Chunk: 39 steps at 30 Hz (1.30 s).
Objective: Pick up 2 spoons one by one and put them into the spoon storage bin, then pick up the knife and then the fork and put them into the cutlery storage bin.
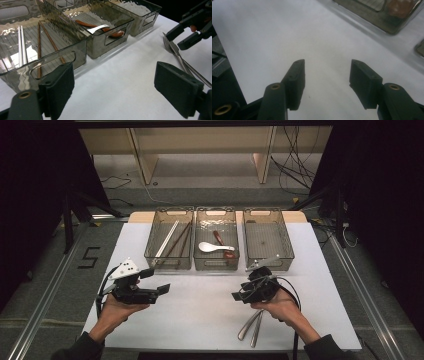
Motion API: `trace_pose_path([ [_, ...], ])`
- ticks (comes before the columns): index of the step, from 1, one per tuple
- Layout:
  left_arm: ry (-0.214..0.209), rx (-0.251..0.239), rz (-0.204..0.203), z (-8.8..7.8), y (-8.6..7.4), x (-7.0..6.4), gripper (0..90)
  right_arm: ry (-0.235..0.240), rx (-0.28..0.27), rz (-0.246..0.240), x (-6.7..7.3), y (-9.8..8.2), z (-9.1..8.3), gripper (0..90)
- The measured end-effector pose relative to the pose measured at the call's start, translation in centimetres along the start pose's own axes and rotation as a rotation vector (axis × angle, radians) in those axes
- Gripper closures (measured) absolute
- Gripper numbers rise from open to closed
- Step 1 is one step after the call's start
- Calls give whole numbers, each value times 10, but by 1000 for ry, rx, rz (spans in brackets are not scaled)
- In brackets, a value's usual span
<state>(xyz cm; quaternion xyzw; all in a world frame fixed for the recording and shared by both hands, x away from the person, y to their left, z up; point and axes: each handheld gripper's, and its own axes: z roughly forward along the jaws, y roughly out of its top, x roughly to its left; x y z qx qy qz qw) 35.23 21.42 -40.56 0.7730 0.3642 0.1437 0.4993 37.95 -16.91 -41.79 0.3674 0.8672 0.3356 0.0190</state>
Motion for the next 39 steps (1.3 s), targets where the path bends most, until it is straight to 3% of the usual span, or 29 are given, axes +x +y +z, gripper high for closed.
trace_pose_path([
  [8, 0, 2, -2, 1, 0, 0, 160, 13, 48, -23, 4, -9, 2, 544],
  [13, 0, 1, 0, 0, 0, 0, 160, 8, 77, -39, 6, -14, 3, 655],
  [20, -2, 8, 3, 1, 0, 0, 160, 8, 103, -68, 8, -18, 2, 696],
  [27, -2, 6, 8, 1, 0, -1, 160, -2, 155, -90, 6, -24, 10, 838],
  [33, -3, 6, 9, 1, 0, -1, 160, -1, 195, -106, 10, -26, 16, 897],
  [39, -3, 4, 10, 1, 0, -1, 160, 4, 263, -119, 13, -31, 26, 900],
])
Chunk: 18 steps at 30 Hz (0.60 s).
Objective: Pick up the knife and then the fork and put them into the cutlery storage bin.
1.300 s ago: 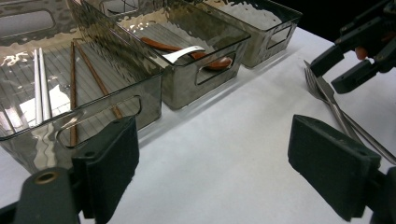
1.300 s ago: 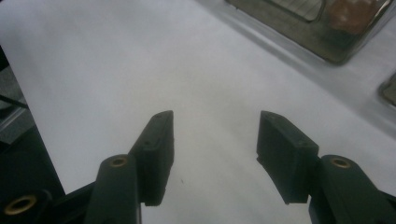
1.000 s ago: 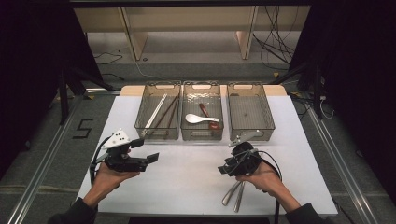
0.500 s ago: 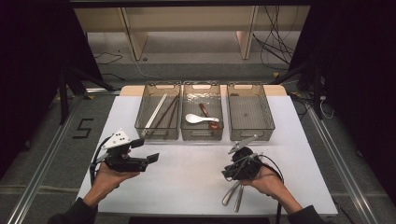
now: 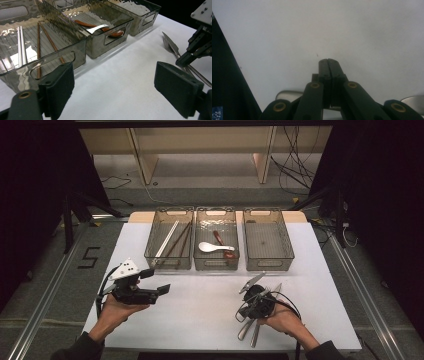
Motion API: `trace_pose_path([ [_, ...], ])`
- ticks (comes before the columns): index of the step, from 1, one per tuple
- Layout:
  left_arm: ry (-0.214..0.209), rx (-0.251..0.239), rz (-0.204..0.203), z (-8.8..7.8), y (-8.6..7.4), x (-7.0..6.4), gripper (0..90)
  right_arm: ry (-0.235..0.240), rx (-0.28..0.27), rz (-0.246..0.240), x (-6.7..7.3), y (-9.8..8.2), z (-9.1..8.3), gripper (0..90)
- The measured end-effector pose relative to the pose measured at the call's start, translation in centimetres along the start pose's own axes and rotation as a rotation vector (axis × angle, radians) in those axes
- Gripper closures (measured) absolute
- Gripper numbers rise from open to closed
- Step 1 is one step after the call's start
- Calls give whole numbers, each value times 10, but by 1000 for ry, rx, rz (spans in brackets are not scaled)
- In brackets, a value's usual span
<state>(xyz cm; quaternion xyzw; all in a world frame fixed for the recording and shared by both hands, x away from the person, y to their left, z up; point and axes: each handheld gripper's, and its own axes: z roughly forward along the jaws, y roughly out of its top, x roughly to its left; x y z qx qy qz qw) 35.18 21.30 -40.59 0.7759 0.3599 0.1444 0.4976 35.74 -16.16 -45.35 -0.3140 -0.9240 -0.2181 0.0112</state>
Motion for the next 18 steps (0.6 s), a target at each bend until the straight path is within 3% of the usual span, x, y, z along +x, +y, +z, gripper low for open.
trace_pose_path([
  [6, -1, 3, 1, 1, 0, 0, 160, 5, 70, -10, 3, -6, 8, 900],
  [18, -1, 2, 0, 0, 0, 0, 160, 1, 114, -22, 9, -17, 2, 900],
])
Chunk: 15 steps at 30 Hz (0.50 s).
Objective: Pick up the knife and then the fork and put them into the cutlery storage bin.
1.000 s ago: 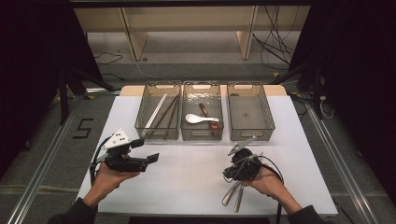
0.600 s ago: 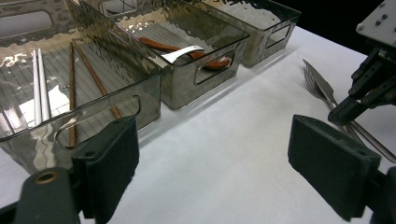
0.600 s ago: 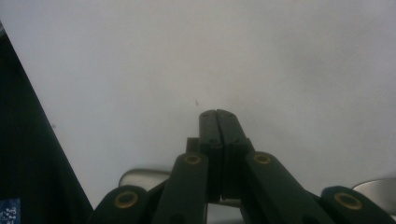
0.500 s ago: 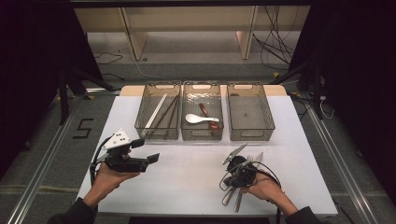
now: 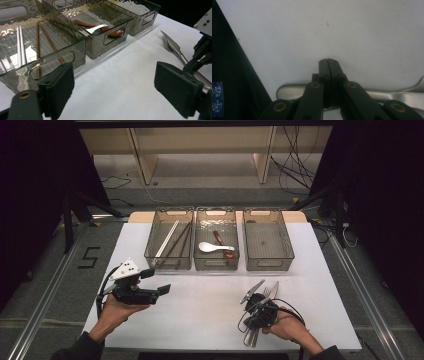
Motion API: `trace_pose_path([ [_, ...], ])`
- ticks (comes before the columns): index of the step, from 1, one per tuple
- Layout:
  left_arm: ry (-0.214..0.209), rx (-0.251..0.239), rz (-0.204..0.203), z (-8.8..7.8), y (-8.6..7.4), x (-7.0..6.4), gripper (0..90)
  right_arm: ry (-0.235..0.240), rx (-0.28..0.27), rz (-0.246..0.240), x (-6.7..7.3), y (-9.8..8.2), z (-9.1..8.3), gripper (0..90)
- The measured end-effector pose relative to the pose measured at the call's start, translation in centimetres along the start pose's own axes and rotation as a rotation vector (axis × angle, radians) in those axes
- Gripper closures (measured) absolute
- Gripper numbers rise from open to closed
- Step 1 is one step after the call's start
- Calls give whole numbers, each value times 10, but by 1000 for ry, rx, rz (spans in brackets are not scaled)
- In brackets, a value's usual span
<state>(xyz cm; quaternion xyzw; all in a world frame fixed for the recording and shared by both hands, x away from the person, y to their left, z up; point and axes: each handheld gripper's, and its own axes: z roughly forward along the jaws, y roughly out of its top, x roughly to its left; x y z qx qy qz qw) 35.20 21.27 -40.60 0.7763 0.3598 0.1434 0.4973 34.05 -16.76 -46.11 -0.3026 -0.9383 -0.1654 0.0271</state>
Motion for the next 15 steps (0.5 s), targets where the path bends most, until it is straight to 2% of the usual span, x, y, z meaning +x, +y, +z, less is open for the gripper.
trace_pose_path([
  [6, 1, 4, 1, 1, 0, 0, 160, -3, 19, 8, -2, -15, -6, 900],
  [15, 1, 4, 0, 0, 0, 0, 160, -12, 55, 9, -6, -25, -11, 900],
])
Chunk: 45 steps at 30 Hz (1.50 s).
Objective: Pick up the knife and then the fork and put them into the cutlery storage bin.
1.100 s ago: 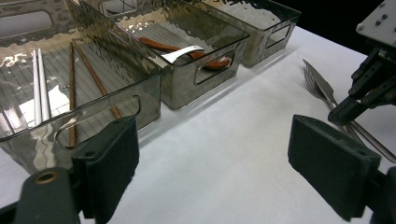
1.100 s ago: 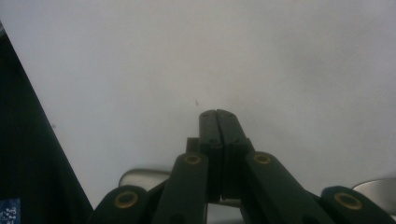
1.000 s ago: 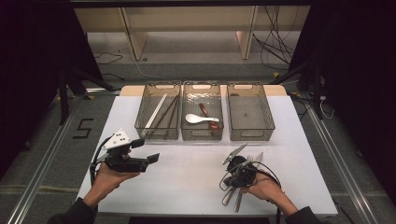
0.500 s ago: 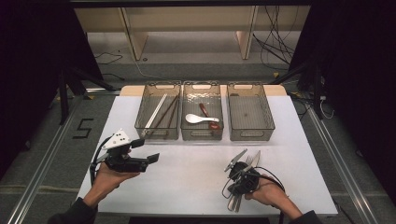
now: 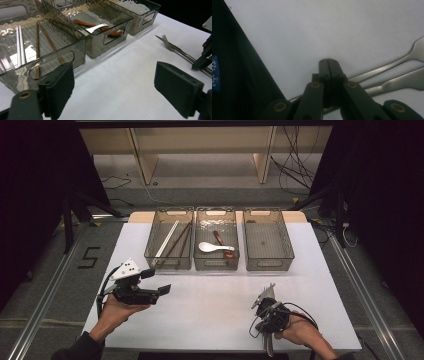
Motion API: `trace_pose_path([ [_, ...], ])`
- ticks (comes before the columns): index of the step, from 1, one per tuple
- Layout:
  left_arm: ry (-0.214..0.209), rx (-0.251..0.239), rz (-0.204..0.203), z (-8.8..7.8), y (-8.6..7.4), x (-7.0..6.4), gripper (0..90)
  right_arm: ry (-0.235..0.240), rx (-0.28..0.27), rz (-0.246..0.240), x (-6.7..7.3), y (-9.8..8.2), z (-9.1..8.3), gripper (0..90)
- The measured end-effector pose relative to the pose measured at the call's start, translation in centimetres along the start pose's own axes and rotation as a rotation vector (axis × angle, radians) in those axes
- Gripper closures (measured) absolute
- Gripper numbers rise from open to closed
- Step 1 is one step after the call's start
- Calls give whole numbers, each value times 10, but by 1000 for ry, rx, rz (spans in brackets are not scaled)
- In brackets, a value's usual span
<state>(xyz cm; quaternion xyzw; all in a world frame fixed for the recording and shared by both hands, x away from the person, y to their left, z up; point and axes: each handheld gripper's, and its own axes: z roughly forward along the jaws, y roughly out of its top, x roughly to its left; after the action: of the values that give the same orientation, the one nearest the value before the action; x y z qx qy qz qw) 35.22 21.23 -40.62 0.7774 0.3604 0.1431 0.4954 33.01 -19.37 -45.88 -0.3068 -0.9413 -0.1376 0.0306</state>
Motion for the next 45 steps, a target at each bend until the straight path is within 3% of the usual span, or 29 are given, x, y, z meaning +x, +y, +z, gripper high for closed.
trace_pose_path([
  [9, -1, 1, 2, 0, 0, 0, 160, -29, 53, 19, -8, -14, -7, 900],
  [18, -1, 3, 3, 0, 0, 0, 160, -98, 99, 69, -22, -29, -16, 900],
  [33, -1, 2, 6, 1, 0, -1, 160, -187, 119, 139, -44, -43, -25, 900],
  [45, 0, 9, 9, 1, 0, -1, 160, -212, 113, 174, -56, -47, -29, 900],
])
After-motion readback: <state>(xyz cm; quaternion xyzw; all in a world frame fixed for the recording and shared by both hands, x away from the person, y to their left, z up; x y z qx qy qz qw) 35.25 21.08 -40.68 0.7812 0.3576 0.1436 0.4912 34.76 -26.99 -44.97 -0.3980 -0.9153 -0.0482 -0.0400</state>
